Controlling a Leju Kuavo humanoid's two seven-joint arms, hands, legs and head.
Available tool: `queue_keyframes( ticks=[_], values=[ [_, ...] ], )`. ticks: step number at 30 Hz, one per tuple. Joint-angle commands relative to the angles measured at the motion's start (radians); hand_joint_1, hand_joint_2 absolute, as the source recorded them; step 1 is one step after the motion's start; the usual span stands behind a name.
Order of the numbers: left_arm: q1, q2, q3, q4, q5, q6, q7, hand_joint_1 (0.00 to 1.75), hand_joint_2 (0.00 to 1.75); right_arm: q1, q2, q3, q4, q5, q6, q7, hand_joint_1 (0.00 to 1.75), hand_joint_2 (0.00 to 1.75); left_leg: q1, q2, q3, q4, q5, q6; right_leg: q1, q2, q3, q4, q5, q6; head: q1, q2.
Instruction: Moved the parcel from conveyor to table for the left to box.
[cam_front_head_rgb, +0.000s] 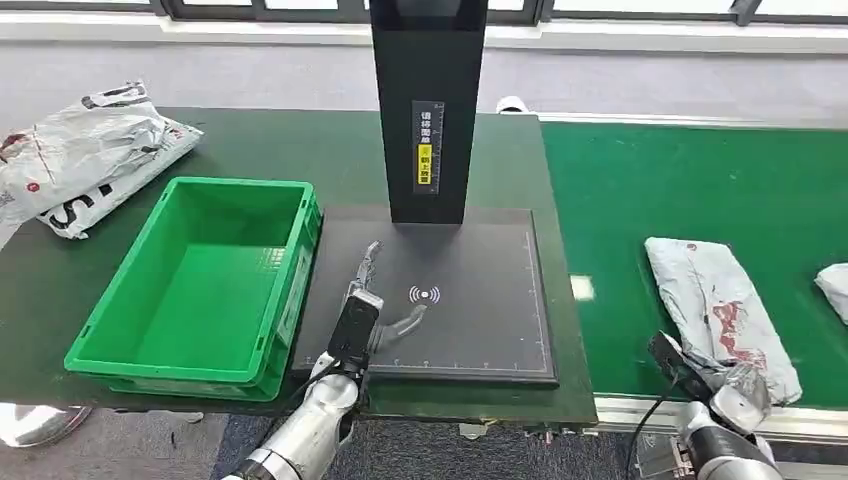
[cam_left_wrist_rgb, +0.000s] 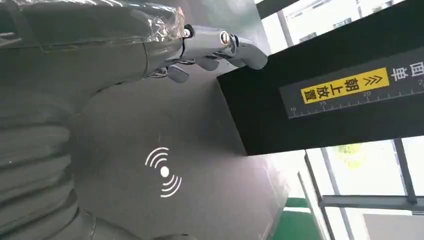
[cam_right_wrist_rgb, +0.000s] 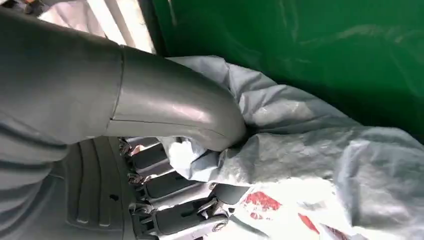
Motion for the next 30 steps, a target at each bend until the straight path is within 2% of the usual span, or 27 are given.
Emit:
queue_keyframes(
  ticks=[1,3,4,6,7,10,14,15,20,21,23,27,30],
  values=[
    [0.029,0.051,0.026,-0.065,-0.023,0.052,0.019,0.00,1.75,-0.032,0.170,0.008,-0.144,-0.046,-0.445,-0.338,1.75,1.75,0.000,0.009,0.001,-0.002,-0.001,-0.001,0.000,0.008,-0.002,-0.001,0.001,-0.001,0.000,0.000],
    [0.034,0.048,0.043,-0.081,-0.046,0.052,0.027,0.00,1.75,0.011,0.229,0.079,-0.327,-0.092,-0.423,-0.361,1.75,1.75,0.000,0.014,0.000,-0.002,-0.001,-0.002,-0.001,0.014,-0.005,0.002,0.002,-0.002,0.000,0.000],
    [0.034,0.043,0.052,-0.084,-0.063,0.061,0.028,0.00,1.75,0.048,0.254,0.134,-0.433,-0.173,-0.445,-0.431,1.75,1.75,0.000,0.018,0.001,-0.003,-0.002,-0.003,-0.001,0.018,-0.006,0.002,0.003,-0.003,0.000,0.000],
    [0.033,0.039,0.061,-0.087,-0.083,0.065,0.029,0.00,1.75,0.094,0.267,0.208,-0.535,-0.219,-0.434,-0.441,1.75,1.75,0.001,0.014,-0.003,-0.002,-0.002,-0.004,-0.001,0.014,-0.010,0.004,0.002,-0.003,0.000,0.000],
    [0.030,0.037,0.062,-0.088,-0.098,0.078,0.024,0.00,1.75,0.119,0.282,0.261,-0.599,-0.267,-0.444,-0.504,1.75,1.75,0.000,0.016,-0.001,-0.003,-0.001,-0.005,-0.001,0.016,-0.010,0.004,0.002,-0.004,0.000,0.000],
    [0.018,0.031,0.071,-0.093,-0.121,0.094,0.017,0.00,1.75,0.209,0.322,0.449,-0.805,-0.368,-0.415,-0.597,1.75,1.75,0.000,0.009,-0.003,-0.002,-0.001,-0.005,-0.001,0.009,-0.010,0.005,0.000,-0.004,0.000,0.000],
    [-0.010,0.022,0.075,-0.109,-0.128,0.103,0.027,0.00,1.75,0.277,0.369,0.675,-0.951,-0.333,-0.368,-0.534,1.75,1.75,0.001,0.013,-0.003,-0.001,-0.002,-0.005,-0.001,0.013,-0.012,0.007,-0.001,-0.005,0.000,0.000],
    [-0.010,0.019,0.073,-0.114,-0.133,0.104,0.033,0.00,1.75,0.298,0.368,0.725,-0.983,-0.300,-0.360,-0.488,1.75,1.75,0.001,0.013,-0.004,-0.001,-0.002,-0.006,0.000,0.013,-0.013,0.008,-0.001,-0.006,0.000,0.000],
    [-0.006,0.020,0.070,-0.116,-0.135,0.115,0.025,0.00,1.75,0.317,0.345,0.782,-0.994,-0.313,-0.333,-0.486,1.75,1.75,0.001,0.009,-0.003,-0.002,-0.002,-0.006,0.000,0.009,-0.012,0.007,-0.002,-0.007,0.000,0.000],
    [-0.007,0.022,0.071,-0.115,-0.132,0.113,0.022,0.00,1.75,0.323,0.345,0.809,-0.989,-0.335,-0.292,-0.491,1.75,1.75,0.001,0.008,-0.004,-0.002,-0.002,-0.006,0.000,0.008,-0.012,0.007,-0.002,-0.006,0.000,0.000],
    [-0.016,0.029,0.073,-0.108,-0.124,0.114,0.015,0.00,1.75,0.320,0.341,0.861,-0.943,-0.397,-0.119,-0.480,1.75,1.75,0.001,0.008,-0.004,-0.001,-0.002,-0.006,0.000,0.009,-0.012,0.006,-0.002,-0.006,0.000,0.000],
    [-0.025,0.031,0.074,-0.100,-0.118,0.111,0.012,0.00,1.75,0.300,0.345,0.880,-0.873,-0.409,-0.156,-0.488,1.75,1.75,0.001,0.013,-0.001,-0.003,-0.002,-0.007,0.000,0.013,-0.010,0.005,-0.002,-0.007,0.000,0.000],
    [-0.024,0.030,0.074,-0.100,-0.118,0.112,0.012,0.00,1.75,0.295,0.341,0.877,-0.876,-0.409,-0.156,-0.488,1.75,1.75,0.001,0.010,-0.003,-0.003,-0.002,-0.007,0.000,0.010,-0.010,0.005,-0.002,-0.007,0.000,0.000]
  ],
)
